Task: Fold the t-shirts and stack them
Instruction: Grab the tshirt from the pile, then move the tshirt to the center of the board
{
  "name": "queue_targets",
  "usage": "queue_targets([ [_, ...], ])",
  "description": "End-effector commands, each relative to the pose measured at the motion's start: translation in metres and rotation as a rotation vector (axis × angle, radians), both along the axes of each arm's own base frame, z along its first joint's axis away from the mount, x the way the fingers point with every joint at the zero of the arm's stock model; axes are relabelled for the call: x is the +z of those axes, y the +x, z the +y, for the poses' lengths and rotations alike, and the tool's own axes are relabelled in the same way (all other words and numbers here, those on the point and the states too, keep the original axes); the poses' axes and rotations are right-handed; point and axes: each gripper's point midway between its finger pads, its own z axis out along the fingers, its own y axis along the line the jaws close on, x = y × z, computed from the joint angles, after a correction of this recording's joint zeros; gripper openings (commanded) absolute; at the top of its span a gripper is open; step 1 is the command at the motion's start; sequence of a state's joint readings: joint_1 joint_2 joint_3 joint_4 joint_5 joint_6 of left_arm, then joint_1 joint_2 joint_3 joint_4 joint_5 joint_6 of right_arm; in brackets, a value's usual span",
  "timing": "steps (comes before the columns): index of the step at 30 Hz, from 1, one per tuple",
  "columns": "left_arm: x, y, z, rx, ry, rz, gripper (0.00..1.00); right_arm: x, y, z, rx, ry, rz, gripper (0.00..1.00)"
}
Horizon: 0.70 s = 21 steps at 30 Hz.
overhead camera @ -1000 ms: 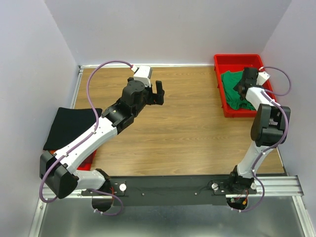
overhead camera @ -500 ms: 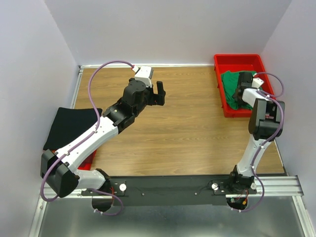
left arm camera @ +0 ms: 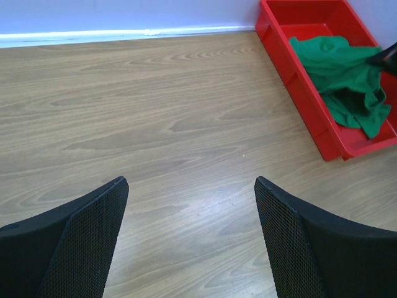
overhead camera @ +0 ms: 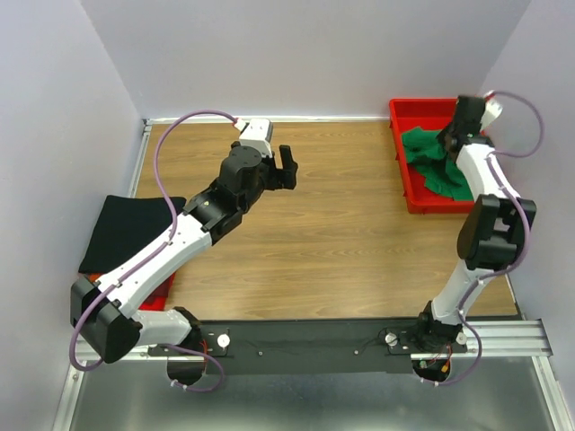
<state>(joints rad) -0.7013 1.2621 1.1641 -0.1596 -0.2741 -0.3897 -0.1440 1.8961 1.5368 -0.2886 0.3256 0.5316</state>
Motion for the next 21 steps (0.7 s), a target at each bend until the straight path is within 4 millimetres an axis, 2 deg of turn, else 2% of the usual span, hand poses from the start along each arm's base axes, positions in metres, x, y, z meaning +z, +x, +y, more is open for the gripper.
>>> queue_targets([
  [1, 0.03, 0.002, 0.019, 0.076, -0.043, -0.069, 0.9, 0.151, 0.013, 0.027, 0.149, 0.007, -0.328, 0.0],
  [2, 0.034, 0.002, 0.022, 0.084, -0.049, -0.078, 0.9, 0.18, 0.01, 0.041, 0.199, 0.012, -0.387, 0.0],
  [4, 0.036, 0.002, 0.028, 0.101, -0.061, -0.082, 0.9, 0.223, 0.005, 0.061, 0.265, 0.019, -0.477, 0.0],
  [5, 0.039, 0.003, 0.032, 0.118, -0.068, -0.089, 0.9, 0.253, 0.001, 0.077, 0.318, 0.02, -0.539, 0.0],
  [6, 0.039, 0.002, 0.036, 0.127, -0.074, -0.092, 0.9, 0.279, -0.007, 0.101, 0.373, 0.018, -0.593, 0.0],
  [7, 0.041, 0.001, 0.038, 0.133, -0.087, -0.095, 0.9, 0.296, -0.013, 0.115, 0.405, 0.017, -0.627, 0.0],
  [8, 0.041, 0.001, 0.04, 0.14, -0.095, -0.098, 0.9, 0.323, -0.02, 0.126, 0.432, 0.007, -0.684, 0.01],
  [9, 0.042, 0.001, 0.044, 0.148, -0.105, -0.104, 0.9, 0.337, -0.027, 0.165, 0.521, 0.02, -0.716, 0.0],
  [10, 0.043, 0.001, 0.046, 0.154, -0.112, -0.106, 0.9, 0.35, -0.035, 0.181, 0.56, 0.03, -0.746, 0.01],
  [11, 0.042, 0.002, 0.048, 0.159, -0.112, -0.103, 0.9, 0.372, -0.046, 0.203, 0.639, 0.053, -0.796, 0.0],
  [12, 0.043, 0.003, 0.051, 0.168, -0.117, -0.105, 0.9, 0.382, -0.055, 0.23, 0.707, 0.081, -0.822, 0.0],
  [13, 0.044, 0.003, 0.053, 0.172, -0.12, -0.107, 0.9, 0.393, -0.063, 0.245, 0.746, 0.093, -0.848, 0.0],
  [14, 0.045, 0.003, 0.055, 0.178, -0.124, -0.109, 0.9, 0.405, -0.077, 0.272, 0.817, 0.11, -0.877, 0.01],
  [15, 0.045, 0.004, 0.058, 0.186, -0.126, -0.11, 0.9, 0.413, -0.085, 0.285, 0.849, 0.112, -0.901, 0.0],
  [18, 0.045, 0.004, 0.062, 0.196, -0.13, -0.111, 0.9, 0.431, -0.106, 0.313, 0.934, 0.146, -0.945, 0.0],
  [19, 0.045, 0.005, 0.064, 0.201, -0.13, -0.111, 0.9, 0.44, -0.111, 0.315, 0.95, 0.152, -0.968, 0.0],
  [21, 0.044, 0.006, 0.065, 0.204, -0.129, -0.108, 0.9, 0.442, -0.115, 0.315, 0.95, 0.161, -0.97, 0.0],
])
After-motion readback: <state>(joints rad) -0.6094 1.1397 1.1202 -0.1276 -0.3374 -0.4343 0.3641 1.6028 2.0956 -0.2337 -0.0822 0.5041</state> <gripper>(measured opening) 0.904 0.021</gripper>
